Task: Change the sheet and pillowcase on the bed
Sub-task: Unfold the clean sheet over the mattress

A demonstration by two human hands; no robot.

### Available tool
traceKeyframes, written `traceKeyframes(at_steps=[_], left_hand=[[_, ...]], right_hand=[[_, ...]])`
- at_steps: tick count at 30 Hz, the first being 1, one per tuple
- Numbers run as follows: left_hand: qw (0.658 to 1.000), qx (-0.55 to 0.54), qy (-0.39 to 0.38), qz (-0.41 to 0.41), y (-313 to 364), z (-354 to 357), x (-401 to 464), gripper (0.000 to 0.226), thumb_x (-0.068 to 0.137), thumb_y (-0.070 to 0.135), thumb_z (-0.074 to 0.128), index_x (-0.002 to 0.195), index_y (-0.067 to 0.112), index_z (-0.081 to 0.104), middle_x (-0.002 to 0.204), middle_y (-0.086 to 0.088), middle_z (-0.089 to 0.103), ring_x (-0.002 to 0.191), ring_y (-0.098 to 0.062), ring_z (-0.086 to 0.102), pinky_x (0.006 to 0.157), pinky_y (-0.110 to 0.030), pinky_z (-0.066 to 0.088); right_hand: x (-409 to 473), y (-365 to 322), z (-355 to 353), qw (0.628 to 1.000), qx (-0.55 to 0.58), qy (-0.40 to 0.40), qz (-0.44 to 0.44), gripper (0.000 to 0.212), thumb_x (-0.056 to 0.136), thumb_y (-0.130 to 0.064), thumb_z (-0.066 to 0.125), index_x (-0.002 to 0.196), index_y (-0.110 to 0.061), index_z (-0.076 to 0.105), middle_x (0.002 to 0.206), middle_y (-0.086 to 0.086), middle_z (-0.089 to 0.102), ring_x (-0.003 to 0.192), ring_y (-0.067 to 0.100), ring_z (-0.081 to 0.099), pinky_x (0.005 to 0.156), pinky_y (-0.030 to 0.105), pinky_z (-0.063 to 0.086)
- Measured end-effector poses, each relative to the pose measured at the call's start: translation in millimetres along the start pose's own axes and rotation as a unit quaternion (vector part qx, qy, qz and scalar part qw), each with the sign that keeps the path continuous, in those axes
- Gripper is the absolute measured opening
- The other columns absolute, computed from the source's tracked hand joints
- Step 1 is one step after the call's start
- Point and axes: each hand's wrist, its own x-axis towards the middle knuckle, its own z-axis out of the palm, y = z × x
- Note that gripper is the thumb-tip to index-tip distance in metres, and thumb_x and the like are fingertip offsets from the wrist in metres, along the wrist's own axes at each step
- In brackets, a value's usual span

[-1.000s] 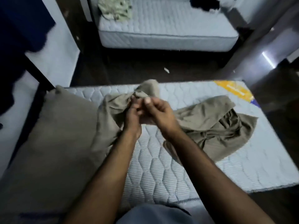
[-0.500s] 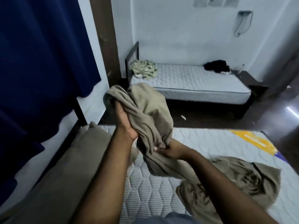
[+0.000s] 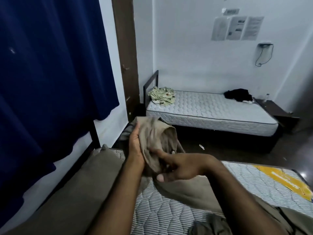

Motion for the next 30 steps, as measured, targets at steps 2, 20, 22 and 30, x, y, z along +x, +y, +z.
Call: traceKeyframes(at_steps=[2,20,22,30], left_hand=[[0.998,0.05,-0.043,-0.014,1.5,4.5,-11.1,0.062,0.102,0.05,0.039,0.096,0.004,0.08,0.103,-0.02,0.075,0.087,-0.03,0.075,0.084,-0.042,0.052],[0.993,0.098,-0.068,0.012,-5.2,-11.3,-35.0,0.081,0.087,0.076,0.035,0.13,0.015,0.067,0.134,-0.012,0.065,0.124,-0.029,0.061,0.105,-0.046,0.048],[0.989,0.148,-0.006,0.021,-5.0,-25.1,-25.3,0.074,0.094,0.073,0.033,0.13,0.016,0.064,0.13,-0.012,0.067,0.12,-0.03,0.063,0.108,-0.046,0.046],[0.989,0.093,-0.029,0.115,35.8,-5.3,-57.0,0.076,0.076,0.076,0.054,0.115,0.013,0.069,0.101,-0.005,0.077,0.094,-0.021,0.073,0.088,-0.038,0.055]], right_hand=[[-8.5,2.8,-5.9,0.99,0.139,0.022,0.014,0.041,0.101,-0.037,0.056,0.141,-0.027,0.051,0.107,0.007,0.073,0.088,0.01,0.066,0.072,0.025,0.051],[36.9,-8.9,-48.8,0.622,0.721,0.239,-0.191,0.066,0.095,-0.028,0.069,0.152,-0.02,0.039,0.148,0.021,0.049,0.137,0.037,0.047,0.115,0.061,0.033],[33.3,-25.8,-57.1,0.652,0.674,0.269,-0.219,0.054,0.098,-0.008,0.06,0.148,-0.023,0.045,0.141,0.019,0.056,0.13,0.038,0.055,0.106,0.059,0.044],[43.3,-54.2,-24.4,0.929,0.261,0.177,-0.192,0.015,0.101,-0.012,0.059,0.092,-0.001,0.065,0.088,0.007,0.065,0.084,0.015,0.061,0.079,0.029,0.051]])
